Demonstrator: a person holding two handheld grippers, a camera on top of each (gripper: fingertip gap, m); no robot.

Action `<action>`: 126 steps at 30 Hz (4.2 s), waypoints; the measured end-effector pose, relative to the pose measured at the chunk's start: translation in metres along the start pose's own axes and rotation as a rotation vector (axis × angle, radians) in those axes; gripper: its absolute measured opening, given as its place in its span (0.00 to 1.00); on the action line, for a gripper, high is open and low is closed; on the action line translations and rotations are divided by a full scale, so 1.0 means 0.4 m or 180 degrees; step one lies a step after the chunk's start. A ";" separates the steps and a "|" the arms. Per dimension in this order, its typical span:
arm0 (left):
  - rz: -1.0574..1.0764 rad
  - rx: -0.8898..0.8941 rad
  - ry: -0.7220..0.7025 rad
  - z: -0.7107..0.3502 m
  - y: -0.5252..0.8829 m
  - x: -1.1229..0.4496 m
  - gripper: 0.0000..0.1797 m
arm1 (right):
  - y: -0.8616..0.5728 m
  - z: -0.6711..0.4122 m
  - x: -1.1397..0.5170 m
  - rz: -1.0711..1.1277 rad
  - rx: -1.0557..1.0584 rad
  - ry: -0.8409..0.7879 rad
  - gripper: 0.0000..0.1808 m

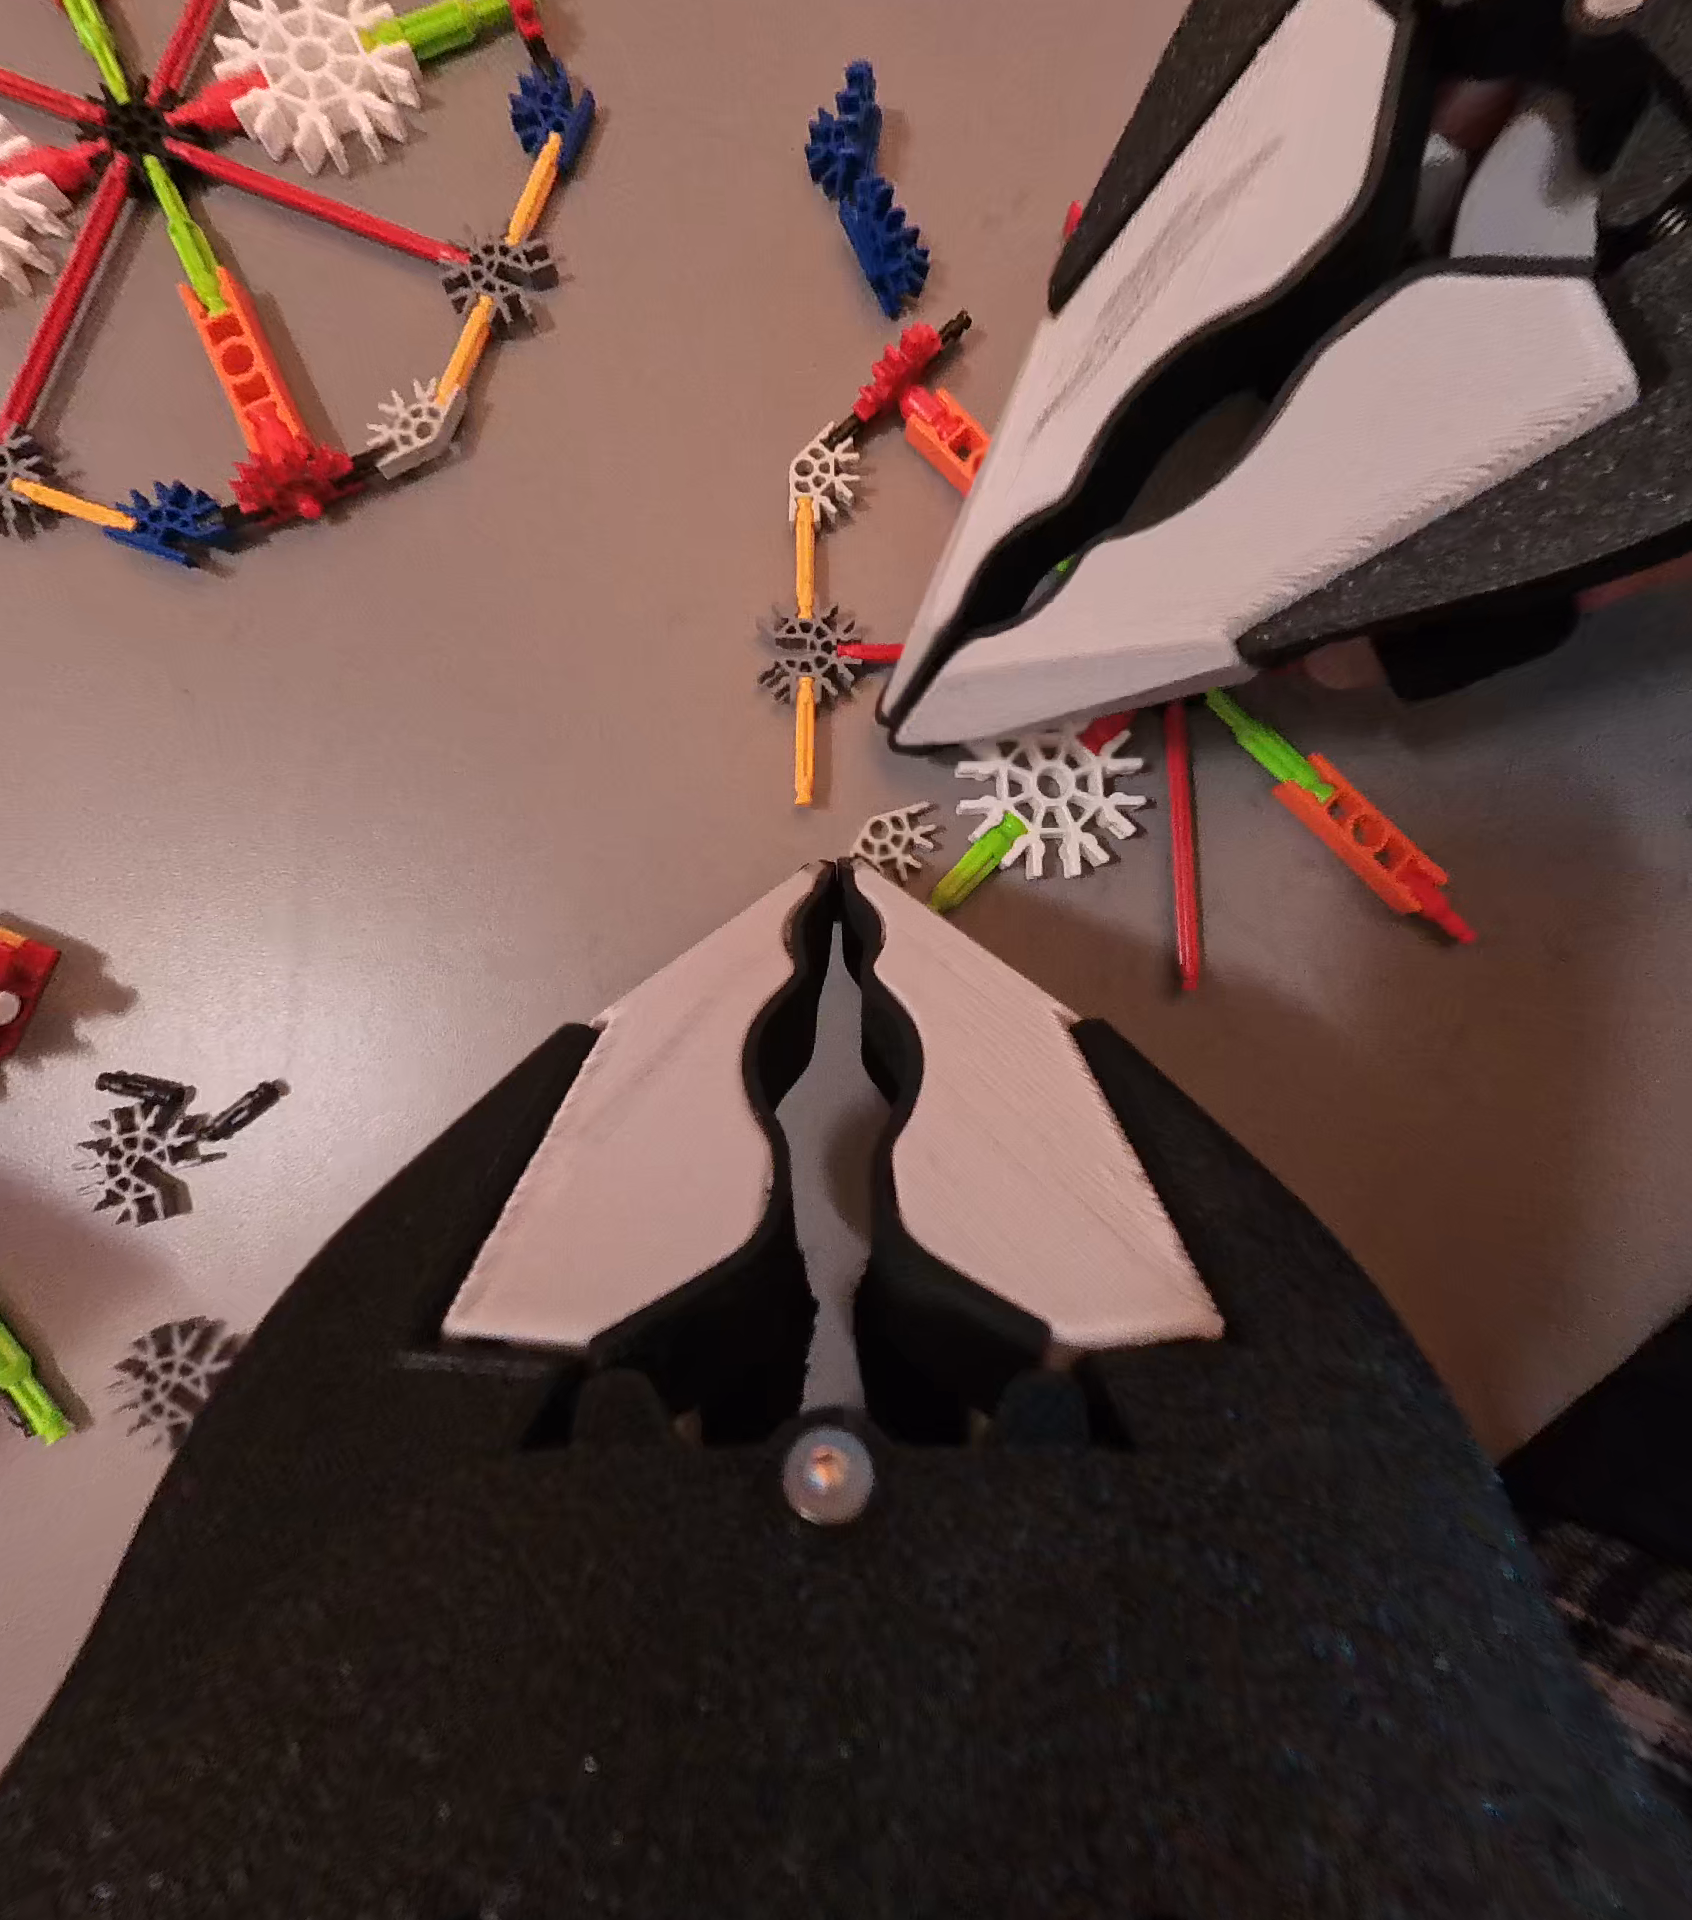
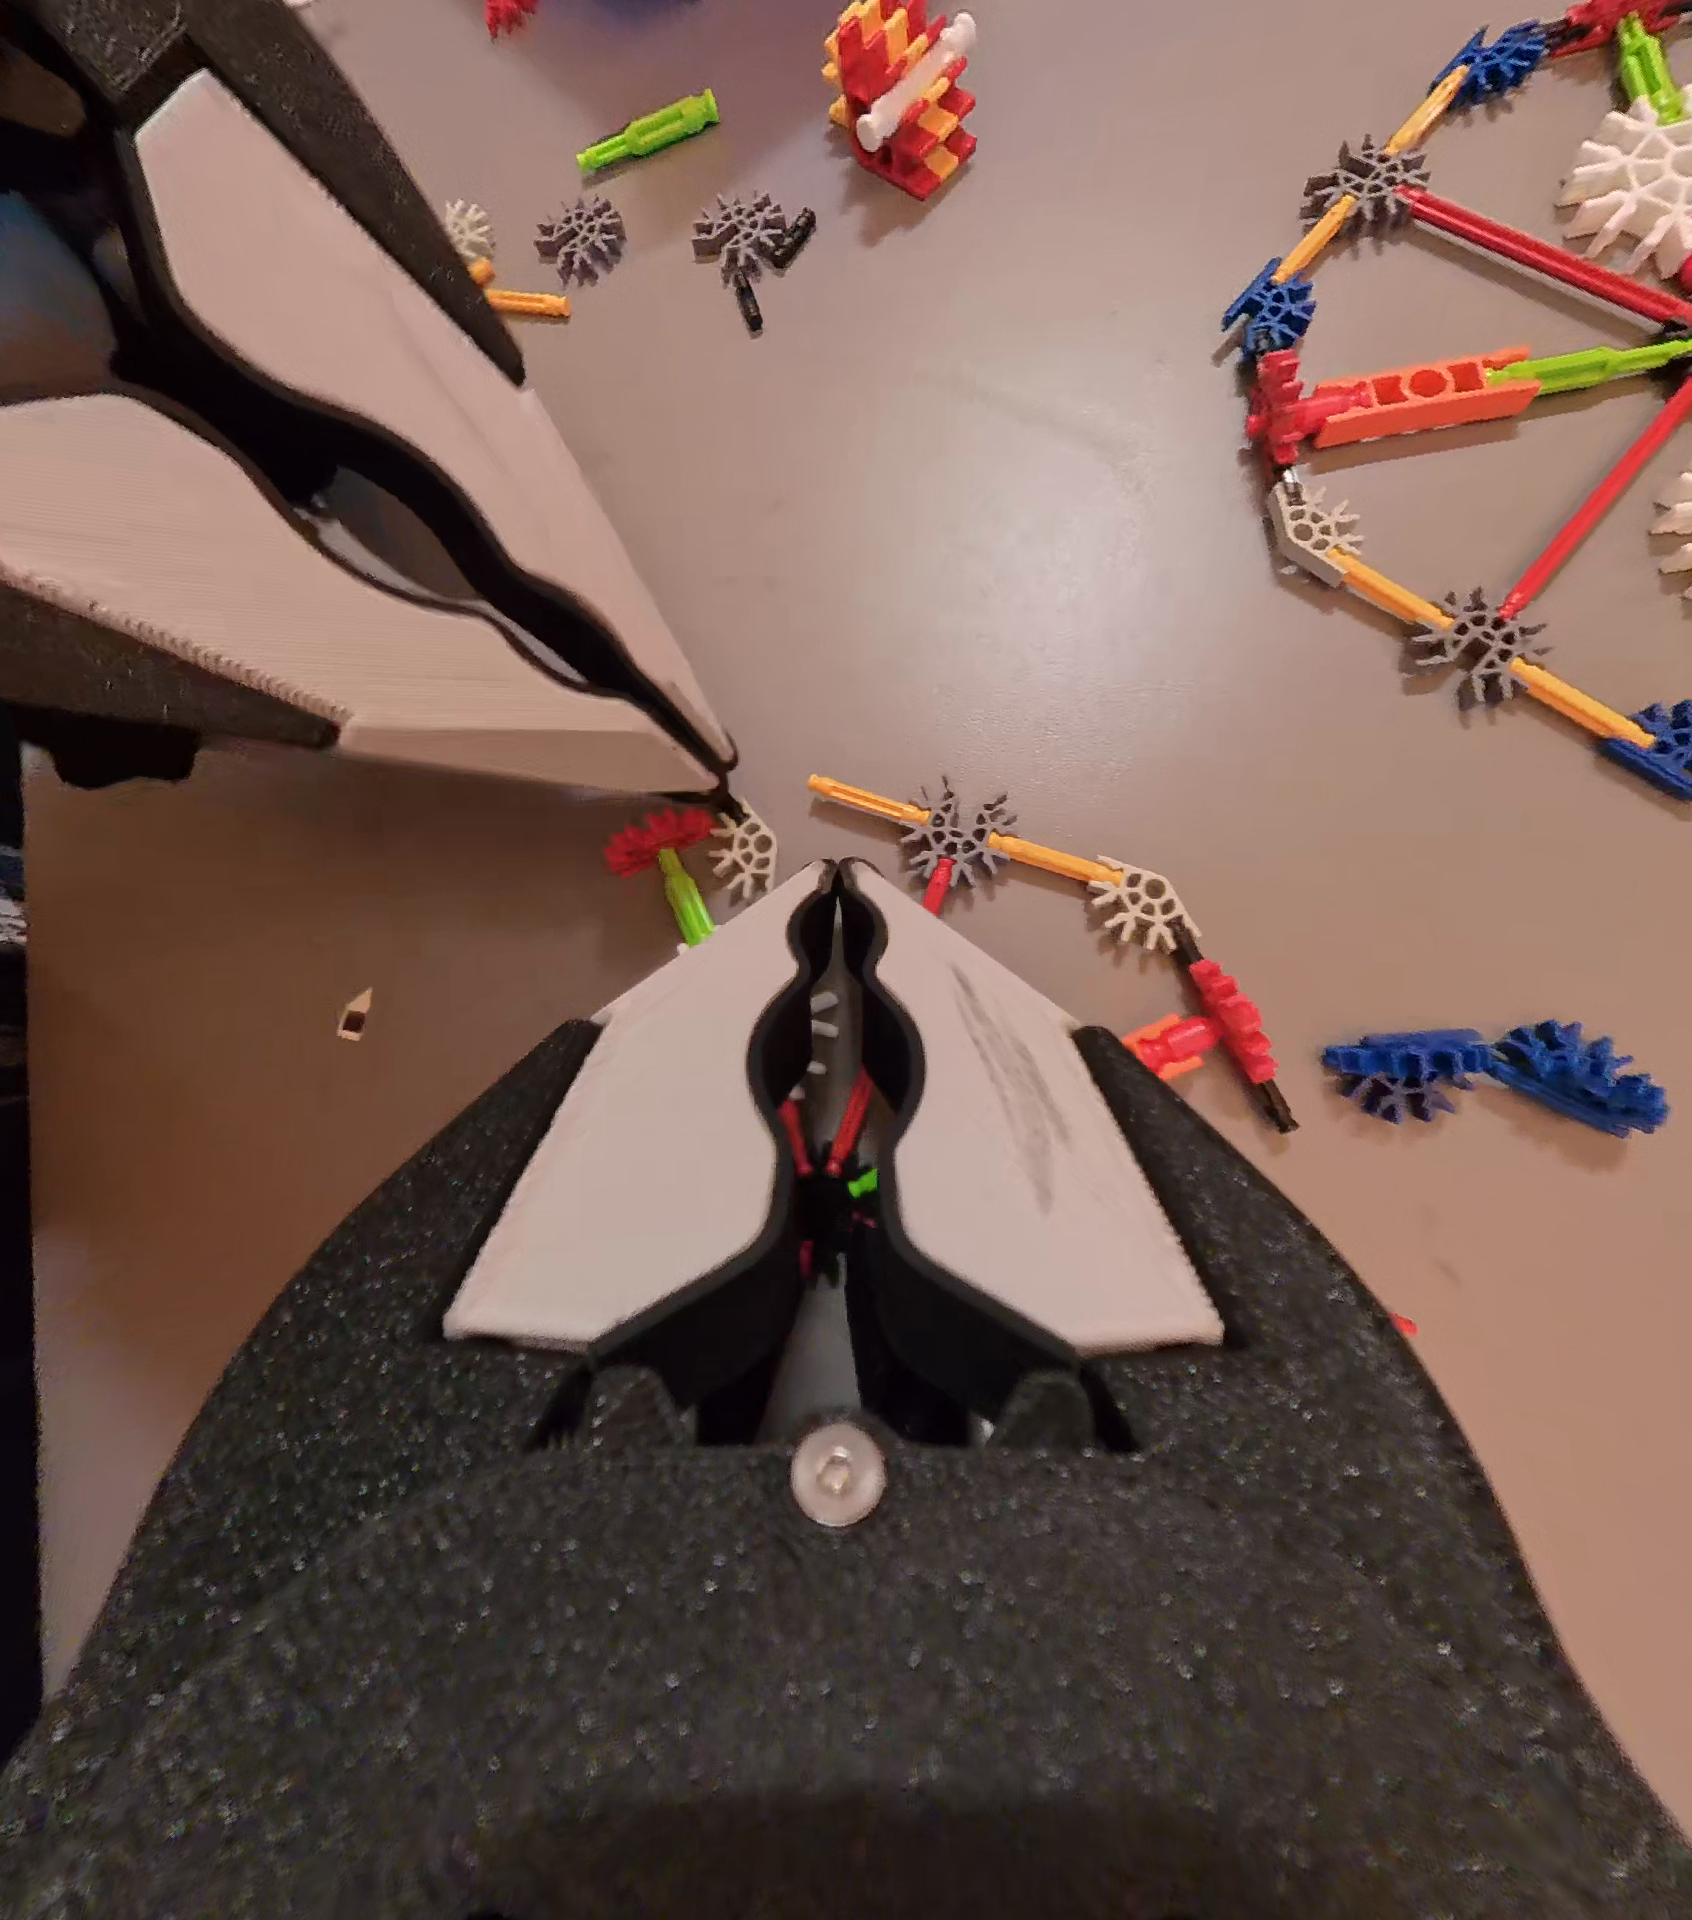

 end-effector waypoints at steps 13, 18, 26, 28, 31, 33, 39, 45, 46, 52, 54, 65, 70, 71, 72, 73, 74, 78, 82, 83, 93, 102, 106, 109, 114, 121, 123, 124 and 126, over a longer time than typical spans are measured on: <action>0.0443 0.0058 0.0083 0.027 -0.018 -0.007 0.07 | 0.032 0.001 -0.016 -0.0083 0.0360 0.0265 0.10; 0.0237 0.0004 -0.0075 0.031 -0.017 -0.006 0.02 | 0.037 0.004 -0.015 -0.0035 0.0486 0.0286 0.07; 0.0176 -0.0194 -0.0115 0.025 -0.013 -0.014 0.03 | 0.050 0.006 -0.015 -0.0022 0.0499 0.0215 0.06; 0.0203 -0.0218 -0.0111 0.024 -0.015 -0.013 0.02 | 0.053 0.006 -0.014 -0.0005 0.0515 0.0221 0.06; 0.0278 -0.0282 -0.0193 0.023 -0.018 -0.002 0.03 | 0.054 0.003 -0.003 -0.0011 0.0536 0.0202 0.05; 0.0285 -0.0322 -0.0216 0.021 -0.019 0.004 0.03 | 0.054 -0.001 0.008 -0.0015 0.0580 0.0205 0.00; 0.0264 -0.0305 -0.0276 0.017 -0.006 0.009 0.03 | 0.043 -0.007 0.032 -0.0020 0.0623 0.0249 0.00; 0.0304 -0.0462 -0.0164 0.019 0.000 0.000 0.06 | 0.047 0.011 0.027 -0.0103 0.0497 0.0444 0.09; 0.0303 -0.0492 -0.0170 0.020 0.000 -0.001 0.06 | 0.051 0.013 0.023 -0.0097 0.0508 0.0457 0.09; 0.0216 -0.0400 -0.0184 0.026 -0.004 -0.017 0.10 | 0.075 0.019 0.009 -0.0044 0.0481 0.0451 0.11; 0.0250 -0.0351 -0.0207 0.025 -0.014 -0.018 0.16 | 0.077 0.020 0.009 0.0003 0.0487 0.0443 0.10; 0.0183 -0.0239 -0.0331 0.036 0.004 0.003 0.22 | 0.084 0.028 0.010 0.0100 0.0640 0.0293 0.06; 0.0239 -0.0415 -0.0431 0.029 -0.008 0.014 0.20 | 0.085 0.020 0.017 0.0060 0.0627 0.0168 0.06; 0.0238 -0.0483 -0.0460 0.026 -0.011 0.017 0.20 | 0.085 0.019 0.020 0.0053 0.0646 0.0155 0.06; 0.0254 -0.0540 -0.0474 0.025 -0.016 0.021 0.18 | 0.086 0.017 0.023 0.0046 0.0672 0.0139 0.06; 0.0248 -0.0565 -0.0472 0.023 -0.017 0.024 0.18 | 0.086 0.015 0.026 0.0035 0.0690 0.0130 0.06; 0.0247 -0.0566 -0.0476 0.022 -0.016 0.027 0.16 | 0.087 0.012 0.030 0.0031 0.0714 0.0117 0.06; 0.0675 -0.0231 -0.0560 0.014 -0.018 0.042 0.05 | 0.098 -0.007 0.048 0.0048 0.0979 0.0008 0.06; 0.1237 0.0301 -0.0599 0.010 -0.005 0.059 0.05 | 0.116 -0.025 0.069 0.0102 0.1288 -0.0118 0.06; 0.1393 0.0411 -0.0621 0.009 -0.004 0.064 0.04 | 0.122 -0.029 0.073 0.0128 0.1381 -0.0145 0.06; 0.1900 0.0960 -0.0709 0.020 0.010 0.071 0.01 | 0.144 -0.043 0.086 0.0245 0.1812 -0.0183 0.01; 0.1954 0.1409 -0.1131 0.027 0.029 0.080 0.01 | 0.109 -0.035 0.102 0.0002 0.0546 -0.0420 0.11; 0.1975 0.1550 -0.1439 0.019 0.030 0.090 0.01 | 0.096 -0.014 0.102 -0.0371 -0.0632 -0.0831 0.12; 0.1966 0.1519 -0.1553 0.016 0.019 0.088 0.01 | 0.093 -0.019 0.107 -0.0713 -0.1229 -0.1204 0.11; 0.1994 0.1556 -0.1735 0.009 0.021 0.093 0.01 | 0.084 -0.031 0.105 -0.0763 -0.1438 -0.1378 0.03; 0.1811 0.1476 -0.1909 0.006 0.033 0.096 0.01 | 0.078 -0.035 0.104 -0.0981 -0.1754 -0.1524 0.06; 0.1748 0.1397 -0.1932 0.006 0.032 0.097 0.01 | 0.073 -0.031 0.104 -0.0984 -0.1901 -0.1572 0.05; 0.1717 0.1356 -0.1925 0.006 0.030 0.096 0.01 | 0.071 -0.029 0.103 -0.0997 -0.1987 -0.1598 0.05; 0.1665 0.1288 -0.1945 0.007 0.024 0.094 0.01 | 0.068 -0.030 0.102 -0.1049 -0.2120 -0.1679 0.06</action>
Point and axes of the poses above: each gripper's, where its closed fingertips meet, x back along the fingers, z out of its underside, y = z × x across the jaws, the point moved 7 cm from there along x, back along the fingers, and after that the axes turned 1 degree about x, right-handed, at the moved point
